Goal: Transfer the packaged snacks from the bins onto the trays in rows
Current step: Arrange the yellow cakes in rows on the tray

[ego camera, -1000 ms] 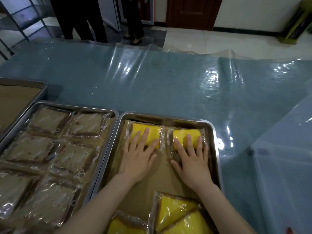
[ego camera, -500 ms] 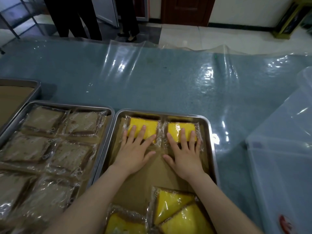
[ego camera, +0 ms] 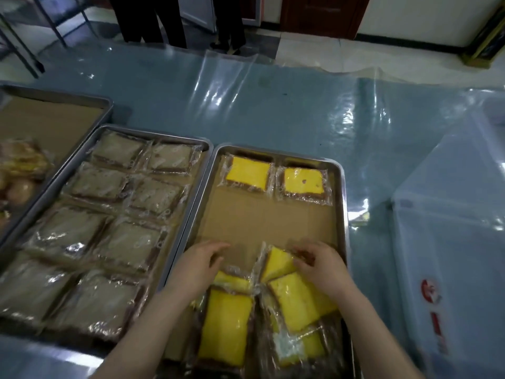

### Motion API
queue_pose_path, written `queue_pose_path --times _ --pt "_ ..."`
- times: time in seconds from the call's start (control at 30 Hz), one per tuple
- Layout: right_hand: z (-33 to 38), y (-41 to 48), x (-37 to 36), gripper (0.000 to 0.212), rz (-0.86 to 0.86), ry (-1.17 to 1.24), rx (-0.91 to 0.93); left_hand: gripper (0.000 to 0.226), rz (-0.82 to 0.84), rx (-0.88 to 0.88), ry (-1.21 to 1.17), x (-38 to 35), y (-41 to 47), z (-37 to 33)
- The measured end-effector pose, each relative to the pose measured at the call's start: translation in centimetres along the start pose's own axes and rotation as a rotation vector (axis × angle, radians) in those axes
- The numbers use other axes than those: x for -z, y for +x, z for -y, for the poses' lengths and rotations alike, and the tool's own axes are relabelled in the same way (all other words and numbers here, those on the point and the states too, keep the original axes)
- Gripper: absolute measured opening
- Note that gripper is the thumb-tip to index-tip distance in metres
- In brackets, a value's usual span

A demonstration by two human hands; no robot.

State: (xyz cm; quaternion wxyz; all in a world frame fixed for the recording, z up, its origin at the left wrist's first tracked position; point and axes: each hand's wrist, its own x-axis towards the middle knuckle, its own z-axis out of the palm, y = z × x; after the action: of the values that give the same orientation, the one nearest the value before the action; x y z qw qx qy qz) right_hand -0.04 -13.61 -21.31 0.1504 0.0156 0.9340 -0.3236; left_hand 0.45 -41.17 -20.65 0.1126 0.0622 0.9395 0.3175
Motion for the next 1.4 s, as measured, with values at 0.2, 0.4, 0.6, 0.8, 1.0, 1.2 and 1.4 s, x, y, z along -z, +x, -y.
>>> queue_pose_path --times 0.2,0.4,0.6,0.8,1.0,1.2,1.4 --pt "0.8 -1.8 0.0 0.032 0.075 -0.096 -0.038 0.036 0.047 0.032 0.135 0.0 -1.8 0.4" --pt "1.2 -1.8 0.9 0.023 0.008 0.039 -0.092 0.016 -0.022 0.043 0.098 1.5 -1.0 -0.5" --pt "2.1 0.5 2.4 0.033 -0.315 -0.343 0.051 0.015 -0.154 -0.025 0.195 2.6 2.5 -1.5" --pt "2.1 2.5 1.0 0.065 -0.283 -0.375 0.013 0.039 -0.234 -0.035 0.291 1.2 5.6 -2.7" --pt "-0.3 2.4 -2.6 0.060 -0.015 -0.407 0.046 0.062 0.026 -0.090 0.395 -2.1 3.7 -1.1" --pt "-0.7 2.7 -2.9 0.067 -0.026 -0.426 0.044 0.091 0.227 -0.169 0.547 -1.2 4.9 0.6" --pt "-0.7 4.5 -1.5 0.074 -0.041 -0.475 0.037 0.052 0.132 -0.195 0.477 -0.1 5.7 -0.1"
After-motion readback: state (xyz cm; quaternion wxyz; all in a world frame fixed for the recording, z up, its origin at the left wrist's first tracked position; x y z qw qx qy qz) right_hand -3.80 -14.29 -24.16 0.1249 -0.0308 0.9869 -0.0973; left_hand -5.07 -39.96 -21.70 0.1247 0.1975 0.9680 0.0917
